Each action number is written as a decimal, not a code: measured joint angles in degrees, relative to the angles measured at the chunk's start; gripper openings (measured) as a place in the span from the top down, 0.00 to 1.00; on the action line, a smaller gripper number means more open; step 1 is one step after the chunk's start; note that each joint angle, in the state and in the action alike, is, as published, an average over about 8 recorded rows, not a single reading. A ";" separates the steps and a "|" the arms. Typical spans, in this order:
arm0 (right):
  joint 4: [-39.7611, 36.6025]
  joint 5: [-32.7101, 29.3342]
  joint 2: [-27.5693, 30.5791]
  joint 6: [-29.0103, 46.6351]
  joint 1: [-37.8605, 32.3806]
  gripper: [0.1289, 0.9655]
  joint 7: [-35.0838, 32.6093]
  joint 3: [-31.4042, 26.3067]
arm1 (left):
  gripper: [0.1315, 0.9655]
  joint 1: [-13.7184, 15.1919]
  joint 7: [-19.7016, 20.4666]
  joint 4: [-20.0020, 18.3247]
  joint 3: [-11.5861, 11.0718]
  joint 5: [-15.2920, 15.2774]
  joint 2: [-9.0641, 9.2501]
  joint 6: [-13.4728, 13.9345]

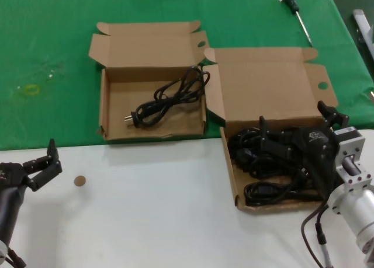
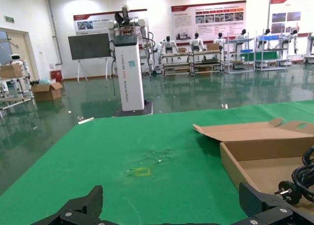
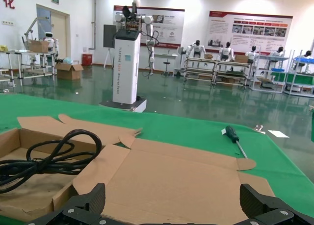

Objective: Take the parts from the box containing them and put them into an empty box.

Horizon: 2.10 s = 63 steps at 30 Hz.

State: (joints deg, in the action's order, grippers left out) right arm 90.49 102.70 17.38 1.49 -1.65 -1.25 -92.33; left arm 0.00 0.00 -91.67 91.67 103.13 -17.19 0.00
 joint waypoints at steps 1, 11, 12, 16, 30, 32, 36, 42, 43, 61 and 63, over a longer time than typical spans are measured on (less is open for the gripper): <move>0.00 0.00 0.00 0.00 0.00 0.00 0.00 0.00 | 0.00 0.00 0.00 0.00 0.00 0.00 0.00 0.00; 0.00 0.00 0.00 0.00 0.00 0.00 0.00 0.00 | 0.00 0.00 0.00 0.00 0.00 0.00 0.00 0.00; 0.00 0.00 0.00 0.00 0.00 0.00 0.00 0.00 | 0.00 0.00 0.00 0.00 0.00 0.00 0.00 0.00; 0.00 0.00 0.00 0.00 0.00 0.00 0.00 0.00 | 0.00 0.00 0.00 0.00 0.00 0.00 0.00 0.00; 0.00 0.00 0.00 0.00 0.00 0.00 0.00 0.00 | 0.00 0.00 0.00 0.00 0.00 0.00 0.00 0.00; 0.00 0.00 0.00 0.00 0.00 0.00 0.00 0.00 | 0.00 0.00 0.00 0.00 0.00 0.00 0.00 0.00; 0.00 0.00 0.00 0.00 0.00 0.00 0.00 0.00 | 0.00 0.00 0.00 0.00 0.00 0.00 0.00 0.00; 0.00 0.00 0.00 0.00 0.00 0.00 0.00 0.00 | 0.00 0.00 0.00 0.00 0.00 0.00 0.00 0.00; 0.00 0.00 0.00 0.00 0.00 0.00 0.00 0.00 | 0.00 0.00 0.00 0.00 0.00 0.00 0.00 0.00; 0.00 0.00 0.00 0.00 0.00 0.00 0.00 0.00 | 0.00 0.00 0.00 0.00 0.00 0.00 0.00 0.00; 0.00 0.00 0.00 0.00 0.00 0.00 0.00 0.00 | 0.00 0.00 0.00 0.00 0.00 0.00 0.00 0.00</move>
State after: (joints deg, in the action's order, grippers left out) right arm 90.49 102.70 17.38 1.49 -1.65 -1.25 -92.33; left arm 0.00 0.00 -91.67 91.67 103.13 -17.19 0.00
